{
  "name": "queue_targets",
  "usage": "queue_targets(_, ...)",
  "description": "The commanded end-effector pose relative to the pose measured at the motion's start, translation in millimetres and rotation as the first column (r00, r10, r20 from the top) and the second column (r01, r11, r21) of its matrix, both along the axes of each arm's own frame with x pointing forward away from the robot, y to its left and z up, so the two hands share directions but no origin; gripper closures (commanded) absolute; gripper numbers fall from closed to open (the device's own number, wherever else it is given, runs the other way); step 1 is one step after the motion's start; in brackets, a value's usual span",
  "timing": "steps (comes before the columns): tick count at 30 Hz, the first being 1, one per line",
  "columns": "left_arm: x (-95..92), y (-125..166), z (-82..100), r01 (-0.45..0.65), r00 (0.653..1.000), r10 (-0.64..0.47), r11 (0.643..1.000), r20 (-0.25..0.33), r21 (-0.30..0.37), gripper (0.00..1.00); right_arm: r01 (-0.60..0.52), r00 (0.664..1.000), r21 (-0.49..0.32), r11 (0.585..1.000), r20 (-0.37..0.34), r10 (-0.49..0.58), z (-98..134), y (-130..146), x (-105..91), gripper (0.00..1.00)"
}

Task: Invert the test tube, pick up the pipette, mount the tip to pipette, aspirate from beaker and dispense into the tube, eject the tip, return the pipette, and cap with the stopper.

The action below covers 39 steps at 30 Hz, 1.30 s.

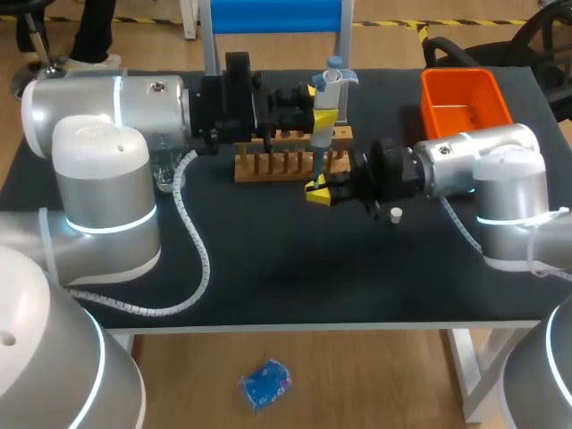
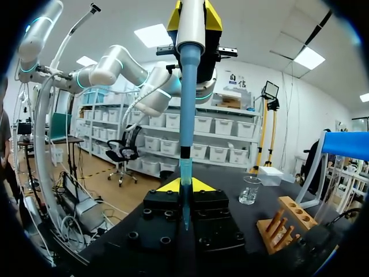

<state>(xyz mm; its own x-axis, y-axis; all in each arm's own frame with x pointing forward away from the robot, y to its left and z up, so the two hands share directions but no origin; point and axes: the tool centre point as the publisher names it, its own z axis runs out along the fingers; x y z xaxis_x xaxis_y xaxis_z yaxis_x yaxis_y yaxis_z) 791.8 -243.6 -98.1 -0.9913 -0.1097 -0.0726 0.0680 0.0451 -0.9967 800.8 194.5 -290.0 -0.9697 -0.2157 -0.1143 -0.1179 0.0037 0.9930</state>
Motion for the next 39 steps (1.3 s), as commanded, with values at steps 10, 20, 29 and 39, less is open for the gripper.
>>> queue_targets(10,-1.1,-1.4,-1.0,-0.005,1.000,0.005,1.000,0.002,-0.004,1.00,-0.011,1.000,-0.011,1.000,0.020,0.011,3.6,1.6,-1.7,1.00)
queue_targets(20,-1.1,-1.4,-1.0,-0.005,1.000,0.005,1.000,0.002,-0.004,1.00,-0.008,1.000,0.009,1.000,0.002,0.008,2.2,1.7,-2.9,1.00)
queue_targets(29,-1.1,-1.4,-1.0,-0.005,1.000,0.005,1.000,0.002,-0.004,1.00,-0.006,1.000,0.043,0.999,-0.010,0.006,5.7,2.2,-3.8,1.00)
queue_targets(39,-1.1,-1.4,-1.0,-0.005,1.000,0.005,1.000,0.002,-0.004,1.00,-0.005,0.999,0.087,0.996,-0.043,0.009,6.9,3.2,-4.7,1.00)
